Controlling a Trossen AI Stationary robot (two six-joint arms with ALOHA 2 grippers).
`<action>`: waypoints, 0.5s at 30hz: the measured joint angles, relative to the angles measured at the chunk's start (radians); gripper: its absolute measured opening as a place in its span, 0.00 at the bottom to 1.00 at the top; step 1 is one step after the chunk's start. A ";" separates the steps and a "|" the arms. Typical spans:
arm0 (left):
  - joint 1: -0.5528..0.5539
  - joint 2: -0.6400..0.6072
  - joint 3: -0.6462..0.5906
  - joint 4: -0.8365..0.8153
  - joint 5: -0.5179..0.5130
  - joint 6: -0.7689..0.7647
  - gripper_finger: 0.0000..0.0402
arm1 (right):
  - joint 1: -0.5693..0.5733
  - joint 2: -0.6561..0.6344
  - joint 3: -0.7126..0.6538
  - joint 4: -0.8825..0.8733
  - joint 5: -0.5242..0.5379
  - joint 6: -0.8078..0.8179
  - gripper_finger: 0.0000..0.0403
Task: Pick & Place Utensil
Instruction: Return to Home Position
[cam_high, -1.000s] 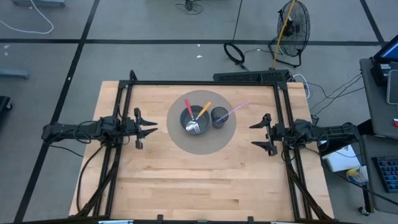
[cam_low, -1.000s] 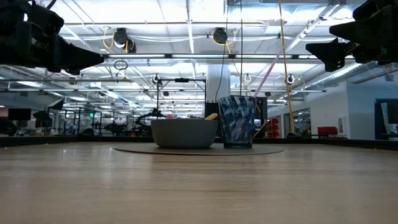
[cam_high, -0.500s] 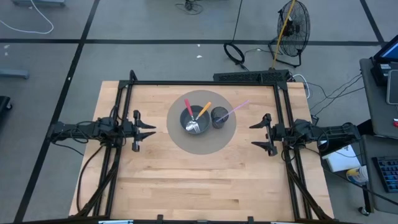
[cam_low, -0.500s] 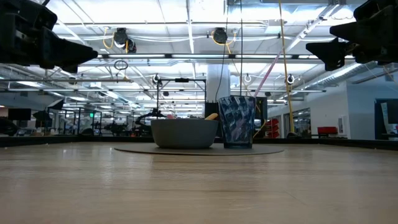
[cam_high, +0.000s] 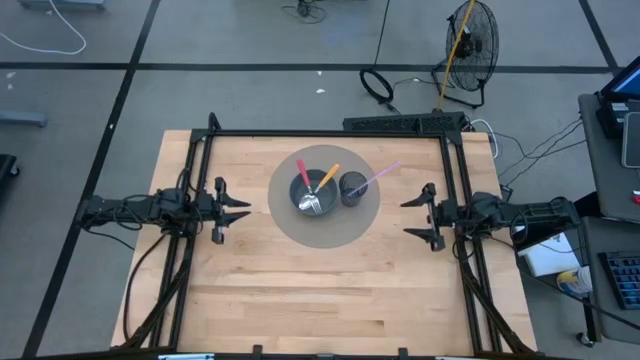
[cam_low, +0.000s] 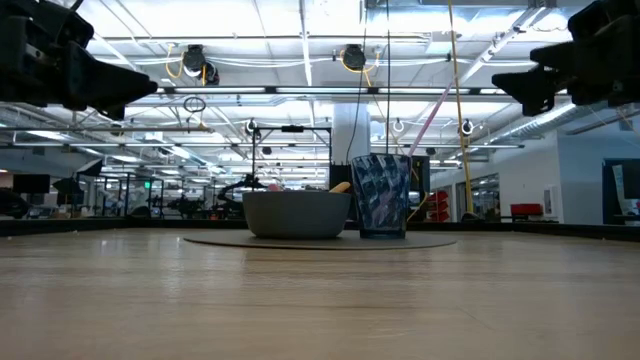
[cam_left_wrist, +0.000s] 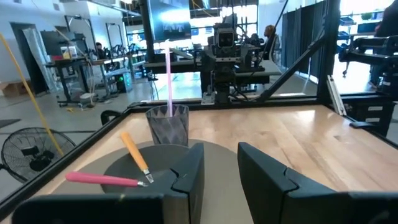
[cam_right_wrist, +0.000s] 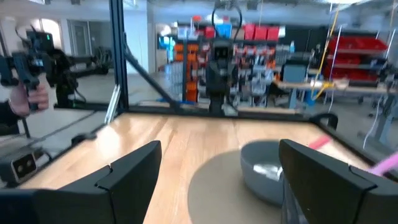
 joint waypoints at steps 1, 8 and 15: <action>0.000 0.000 0.000 0.003 0.000 -0.003 0.26 | 0.000 0.000 0.000 -0.018 0.000 0.000 0.79; 0.000 0.000 -0.001 0.009 -0.001 -0.078 0.26 | 0.000 0.000 0.000 -0.085 -0.002 0.039 0.79; 0.000 0.000 -0.001 0.014 -0.001 -0.078 0.26 | 0.000 0.000 0.000 -0.086 -0.001 0.039 0.79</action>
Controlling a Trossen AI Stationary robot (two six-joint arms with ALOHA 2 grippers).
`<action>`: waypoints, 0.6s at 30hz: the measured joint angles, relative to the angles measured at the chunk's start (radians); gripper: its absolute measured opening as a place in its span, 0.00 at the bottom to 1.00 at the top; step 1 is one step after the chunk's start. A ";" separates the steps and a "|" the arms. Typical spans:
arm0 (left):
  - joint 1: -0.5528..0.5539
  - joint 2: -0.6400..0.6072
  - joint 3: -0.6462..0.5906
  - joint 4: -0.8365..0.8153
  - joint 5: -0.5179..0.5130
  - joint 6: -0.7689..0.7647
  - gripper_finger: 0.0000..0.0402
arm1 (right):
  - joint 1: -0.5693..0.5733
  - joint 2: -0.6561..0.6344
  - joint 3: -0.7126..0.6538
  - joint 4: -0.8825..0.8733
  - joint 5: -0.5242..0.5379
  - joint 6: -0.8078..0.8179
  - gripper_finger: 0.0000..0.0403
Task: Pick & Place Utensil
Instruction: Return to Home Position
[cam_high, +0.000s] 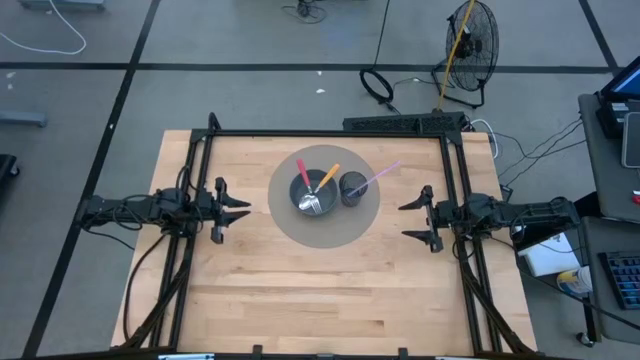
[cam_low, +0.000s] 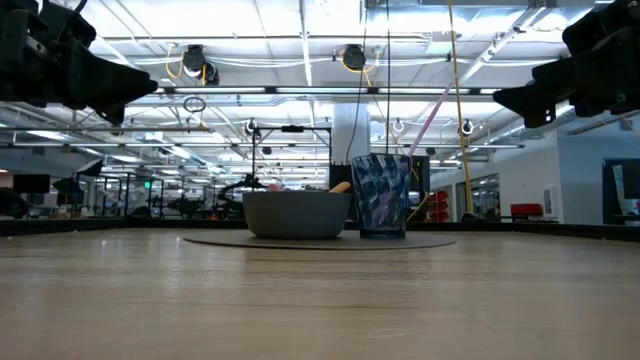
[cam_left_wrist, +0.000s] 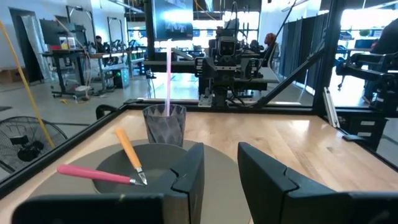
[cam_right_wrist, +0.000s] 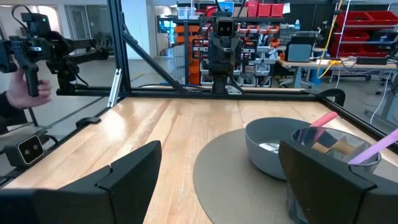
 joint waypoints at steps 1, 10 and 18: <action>0.000 0.000 0.000 0.000 0.000 0.000 0.26 | 0.000 0.000 0.000 0.000 0.000 0.000 0.79; 0.000 0.000 0.000 0.001 0.000 0.006 0.26 | 0.000 0.000 0.000 -0.001 0.000 0.003 0.79; 0.000 0.000 0.000 0.002 0.000 0.001 0.26 | 0.000 0.000 0.000 -0.002 0.000 0.001 0.79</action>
